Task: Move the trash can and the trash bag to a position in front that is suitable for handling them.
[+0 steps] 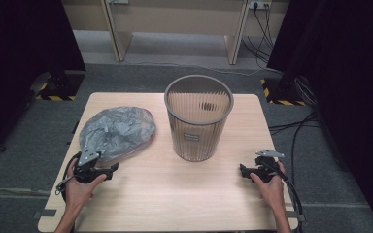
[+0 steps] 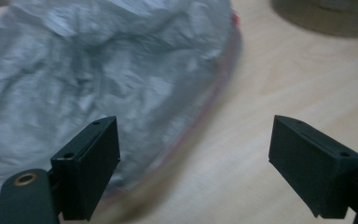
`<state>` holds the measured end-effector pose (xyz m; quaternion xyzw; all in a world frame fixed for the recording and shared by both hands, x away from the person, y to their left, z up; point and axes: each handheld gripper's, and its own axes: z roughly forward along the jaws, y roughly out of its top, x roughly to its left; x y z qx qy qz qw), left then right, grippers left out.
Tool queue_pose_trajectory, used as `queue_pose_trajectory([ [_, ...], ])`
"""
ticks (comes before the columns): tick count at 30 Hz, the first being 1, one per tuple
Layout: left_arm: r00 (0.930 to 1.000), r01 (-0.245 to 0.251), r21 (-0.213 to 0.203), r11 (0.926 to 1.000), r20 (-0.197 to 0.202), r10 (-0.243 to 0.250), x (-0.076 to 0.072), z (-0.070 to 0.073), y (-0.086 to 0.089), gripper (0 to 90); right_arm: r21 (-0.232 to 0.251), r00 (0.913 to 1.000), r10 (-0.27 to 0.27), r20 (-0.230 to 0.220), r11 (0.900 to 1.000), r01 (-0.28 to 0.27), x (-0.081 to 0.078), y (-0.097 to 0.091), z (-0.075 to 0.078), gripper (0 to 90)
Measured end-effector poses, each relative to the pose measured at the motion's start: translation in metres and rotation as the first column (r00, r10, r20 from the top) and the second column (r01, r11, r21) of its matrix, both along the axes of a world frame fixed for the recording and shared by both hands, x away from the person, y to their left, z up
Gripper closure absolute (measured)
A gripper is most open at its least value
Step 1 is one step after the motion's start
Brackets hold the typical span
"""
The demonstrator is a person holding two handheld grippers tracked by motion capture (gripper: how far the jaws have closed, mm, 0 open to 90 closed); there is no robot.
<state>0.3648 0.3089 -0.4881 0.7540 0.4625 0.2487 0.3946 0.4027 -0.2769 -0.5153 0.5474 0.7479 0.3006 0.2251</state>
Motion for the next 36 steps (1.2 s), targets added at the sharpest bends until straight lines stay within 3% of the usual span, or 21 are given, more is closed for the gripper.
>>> queue_pose_trajectory([
  [2,0.9998,-0.012,-0.009,0.9999,-0.017,0.012,0.006,0.002,0.003,15.5,0.0,1.0,0.0,0.0,1.0,0.0,0.0,0.0,0.0,0.3],
  [6,0.999,-0.044,-0.008,0.999,0.001,0.044,0.018,0.01,0.005,15.6,0.001,1.0,0.001,0.0,1.0,-0.001,0.0,0.0,0.0,0.3],
  [9,0.9985,-0.053,-0.009,0.9986,-0.011,0.053,0.03,0.013,0.005,16.3,0.001,1.0,0.001,-0.001,1.0,-0.001,0.0,0.0,0.0,0.3],
  [14,0.9952,-0.093,-0.017,0.9955,-0.032,0.093,0.046,0.009,0.008,16.5,0.0,1.0,0.002,-0.001,1.0,-0.002,0.0,0.0,0.0,0.3],
  [21,0.9936,-0.108,-0.037,0.9935,-0.039,0.106,0.066,0.01,0.008,15.7,0.0,1.0,0.004,-0.001,1.0,-0.004,0.0,0.0,0.0,0.3],
  [24,0.991,-0.131,-0.068,0.9891,-0.037,0.128,0.074,0.004,0.008,15.6,0.002,1.0,0.004,-0.002,1.0,-0.004,0.0,0.0,0.0,0.3],
  [30,0.9844,-0.137,-0.014,0.9905,-0.114,0.134,0.084,-0.017,0.005,15.6,0.003,1.0,0.008,-0.003,1.0,-0.008,0.001,0.0,0.0,0.3],
  [36,0.981,-0.112,0.021,0.9935,-0.157,0.114,0.075,-0.027,-0.001,15.8,0.007,1.0,0.004,-0.005,1.0,-0.004,0.0,0.001,0.0,0.3],
])
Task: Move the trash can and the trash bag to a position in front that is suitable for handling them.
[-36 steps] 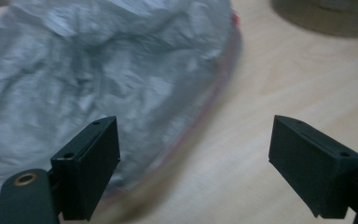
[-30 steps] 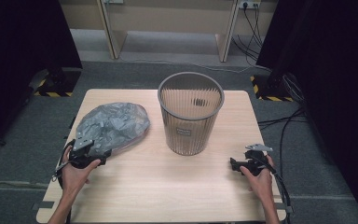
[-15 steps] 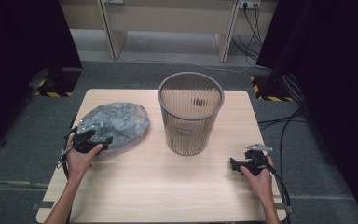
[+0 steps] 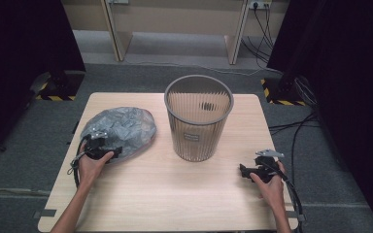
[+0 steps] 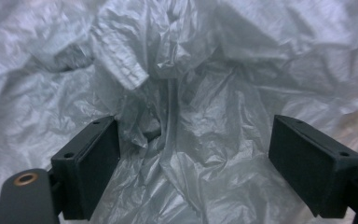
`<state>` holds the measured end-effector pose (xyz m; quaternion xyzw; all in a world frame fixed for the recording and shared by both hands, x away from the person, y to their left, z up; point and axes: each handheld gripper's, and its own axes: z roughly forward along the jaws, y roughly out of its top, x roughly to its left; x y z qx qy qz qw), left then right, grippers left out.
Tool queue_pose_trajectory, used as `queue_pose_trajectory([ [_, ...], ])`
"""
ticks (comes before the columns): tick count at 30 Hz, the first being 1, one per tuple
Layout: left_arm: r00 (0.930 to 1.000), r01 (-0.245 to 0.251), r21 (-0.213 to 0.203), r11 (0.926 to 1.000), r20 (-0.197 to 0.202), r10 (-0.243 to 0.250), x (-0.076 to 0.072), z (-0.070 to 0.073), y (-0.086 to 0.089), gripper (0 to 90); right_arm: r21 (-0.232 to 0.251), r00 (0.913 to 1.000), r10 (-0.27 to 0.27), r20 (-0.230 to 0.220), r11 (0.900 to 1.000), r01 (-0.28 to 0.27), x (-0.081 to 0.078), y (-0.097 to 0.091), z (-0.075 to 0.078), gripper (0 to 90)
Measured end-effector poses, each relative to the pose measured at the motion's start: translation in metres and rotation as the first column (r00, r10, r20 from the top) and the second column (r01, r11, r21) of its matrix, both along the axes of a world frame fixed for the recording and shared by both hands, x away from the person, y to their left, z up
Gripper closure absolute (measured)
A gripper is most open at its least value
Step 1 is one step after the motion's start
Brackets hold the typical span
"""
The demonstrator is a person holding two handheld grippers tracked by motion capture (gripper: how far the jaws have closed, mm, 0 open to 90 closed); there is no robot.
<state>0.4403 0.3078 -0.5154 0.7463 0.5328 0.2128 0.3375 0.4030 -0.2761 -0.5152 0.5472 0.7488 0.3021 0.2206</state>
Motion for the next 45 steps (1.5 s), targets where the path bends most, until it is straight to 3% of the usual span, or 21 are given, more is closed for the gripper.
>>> queue_pose_trajectory([
  [5,0.9996,0.028,0.022,0.9994,-0.009,-0.028,-0.015,-0.001,-0.003,15.4,-0.005,1.0,0.007,0.003,1.0,-0.006,0.0,0.0,0.0,0.3],
  [7,0.9984,0.056,0.033,0.9979,-0.005,-0.056,-0.03,-0.002,-0.007,15.2,-0.006,1.0,0.007,0.005,1.0,-0.007,0.001,0.0,0.0,0.3],
  [17,0.995,0.099,0.032,0.9945,0.009,-0.1,-0.064,0.005,-0.015,15.2,-0.007,1.0,0.007,0.005,0.9999,-0.007,0.001,0.0,0.0,0.3],
  [23,0.9913,0.124,0.022,0.992,0.042,-0.125,-0.081,0.018,-0.016,15.0,-0.008,1.0,0.007,0.005,0.9999,-0.007,0.001,0.0,0.0,0.3],
  [25,0.9909,0.114,0.015,0.9933,0.07,-0.115,-0.084,0.026,-0.016,15.0,-0.008,1.0,0.007,0.005,0.9999,-0.007,0.001,0.0,0.0,0.3],
  [28,0.9882,0.107,0.012,0.9942,0.109,-0.108,-0.082,0.042,-0.017,15.0,-0.007,1.0,0.008,0.005,0.9999,-0.008,0.001,0.0,0.0,0.3],
  [31,0.9868,0.112,0.027,0.9934,0.115,-0.114,-0.075,0.051,-0.019,15.0,-0.007,1.0,0.009,0.005,0.9999,-0.009,0.001,0.0,0.0,0.3],
  [38,0.9843,0.122,-0.024,0.9922,0.131,-0.118,-0.05,0.067,-0.031,15.0,-0.009,0.9999,0.011,0.006,0.9999,-0.011,0.001,0.0,0.0,0.3],
  [41,0.9885,0.092,-0.053,0.9943,0.125,-0.085,-0.039,0.072,-0.035,14.8,-0.009,0.9999,0.012,0.006,0.9999,-0.012,0.001,0.0,0.0,0.3],
  [45,0.9936,0.044,-0.046,0.998,0.106,-0.039,-0.021,0.07,-0.042,14.8,-0.004,0.9999,0.013,0.002,0.9999,-0.013,0.001,0.001,0.0,0.3],
])
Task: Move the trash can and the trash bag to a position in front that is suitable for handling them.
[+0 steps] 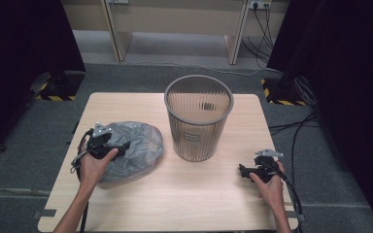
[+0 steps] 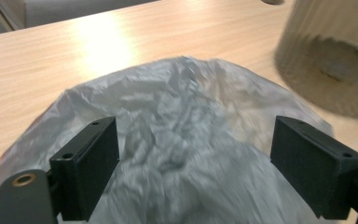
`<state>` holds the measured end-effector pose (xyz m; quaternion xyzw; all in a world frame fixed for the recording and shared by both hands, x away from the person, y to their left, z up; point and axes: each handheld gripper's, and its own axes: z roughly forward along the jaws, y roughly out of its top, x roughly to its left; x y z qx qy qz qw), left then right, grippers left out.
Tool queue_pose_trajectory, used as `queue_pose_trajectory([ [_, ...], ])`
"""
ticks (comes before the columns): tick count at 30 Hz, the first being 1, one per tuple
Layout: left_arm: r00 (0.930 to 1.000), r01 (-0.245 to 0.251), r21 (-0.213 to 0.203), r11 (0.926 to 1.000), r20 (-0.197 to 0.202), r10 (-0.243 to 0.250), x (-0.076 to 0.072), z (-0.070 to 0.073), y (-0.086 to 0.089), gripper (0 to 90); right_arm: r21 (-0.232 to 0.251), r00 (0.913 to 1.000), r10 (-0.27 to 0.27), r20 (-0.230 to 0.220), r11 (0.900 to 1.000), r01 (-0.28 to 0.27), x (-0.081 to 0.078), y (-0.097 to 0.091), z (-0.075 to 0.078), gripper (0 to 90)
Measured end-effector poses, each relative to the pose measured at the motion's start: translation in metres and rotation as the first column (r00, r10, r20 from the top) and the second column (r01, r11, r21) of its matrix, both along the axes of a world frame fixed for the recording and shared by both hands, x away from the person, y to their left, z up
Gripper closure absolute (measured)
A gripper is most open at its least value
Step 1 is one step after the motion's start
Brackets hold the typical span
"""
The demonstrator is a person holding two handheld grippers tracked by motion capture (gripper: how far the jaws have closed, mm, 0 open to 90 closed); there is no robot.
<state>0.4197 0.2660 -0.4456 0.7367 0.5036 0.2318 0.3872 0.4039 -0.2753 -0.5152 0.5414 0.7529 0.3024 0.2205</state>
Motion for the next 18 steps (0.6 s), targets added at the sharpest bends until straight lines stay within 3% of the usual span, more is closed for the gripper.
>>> queue_pose_trajectory([
  [6,0.9991,-0.004,0.042,0.9991,-0.042,0.006,0.019,-0.02,-0.002,14.9,0.004,1.0,-0.001,-0.002,1.0,0.001,0.0,0.001,0.0,0.3],
  [15,0.9921,0.017,0.045,0.9988,-0.125,-0.011,0.032,-0.057,-0.002,14.6,0.0,1.0,0.006,0.0,1.0,-0.006,0.0,0.001,0.0,0.3],
  [18,0.9924,0.019,0.041,0.999,-0.123,-0.014,0.03,-0.062,-0.002,14.6,0.003,1.0,0.003,0.0,1.0,-0.003,0.0,0.001,0.0,0.3],
])
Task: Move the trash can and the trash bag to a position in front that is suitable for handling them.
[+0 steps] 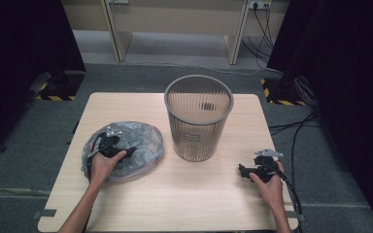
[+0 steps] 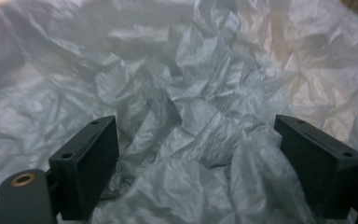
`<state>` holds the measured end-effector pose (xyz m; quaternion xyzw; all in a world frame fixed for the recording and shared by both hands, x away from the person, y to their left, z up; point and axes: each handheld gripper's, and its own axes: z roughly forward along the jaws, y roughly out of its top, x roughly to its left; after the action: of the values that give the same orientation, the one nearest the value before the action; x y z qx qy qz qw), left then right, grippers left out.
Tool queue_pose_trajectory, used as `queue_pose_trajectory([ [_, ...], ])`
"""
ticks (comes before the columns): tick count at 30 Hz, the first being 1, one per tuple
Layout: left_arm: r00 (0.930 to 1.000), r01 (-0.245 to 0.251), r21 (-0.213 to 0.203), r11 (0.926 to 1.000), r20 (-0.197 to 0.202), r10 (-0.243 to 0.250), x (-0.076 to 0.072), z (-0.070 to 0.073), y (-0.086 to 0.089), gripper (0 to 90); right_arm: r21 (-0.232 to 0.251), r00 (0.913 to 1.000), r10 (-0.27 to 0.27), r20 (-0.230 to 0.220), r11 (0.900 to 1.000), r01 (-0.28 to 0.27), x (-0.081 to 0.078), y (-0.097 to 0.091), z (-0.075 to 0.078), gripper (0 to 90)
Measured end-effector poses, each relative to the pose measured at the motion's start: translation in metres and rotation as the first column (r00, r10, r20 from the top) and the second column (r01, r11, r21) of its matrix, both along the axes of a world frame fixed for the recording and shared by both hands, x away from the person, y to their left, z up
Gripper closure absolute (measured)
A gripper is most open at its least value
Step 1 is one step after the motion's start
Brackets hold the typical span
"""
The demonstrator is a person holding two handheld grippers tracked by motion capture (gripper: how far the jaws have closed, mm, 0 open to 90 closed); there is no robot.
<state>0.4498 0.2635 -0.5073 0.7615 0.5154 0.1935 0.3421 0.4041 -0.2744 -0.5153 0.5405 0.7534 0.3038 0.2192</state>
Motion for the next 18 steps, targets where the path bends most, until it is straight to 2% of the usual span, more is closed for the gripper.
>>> queue_pose_trajectory([
  [6,0.9995,0.029,-0.009,0.9995,-0.013,-0.029,-0.007,-0.004,0.001,14.6,-0.001,1.0,0.001,0.001,1.0,-0.001,0.0,0.0,0.0,0.3],
  [13,0.9983,0.057,0.015,0.9982,-0.01,-0.057,-0.014,-0.006,-0.001,15.1,-0.001,1.0,0.002,0.002,1.0,-0.002,0.0,0.0,0.0,0.3],
  [18,0.9965,0.084,0.015,0.9964,0.0,-0.084,-0.023,-0.007,-0.004,19.3,-0.001,1.0,0.002,0.002,1.0,-0.002,0.0,0.0,0.0,0.3],
])
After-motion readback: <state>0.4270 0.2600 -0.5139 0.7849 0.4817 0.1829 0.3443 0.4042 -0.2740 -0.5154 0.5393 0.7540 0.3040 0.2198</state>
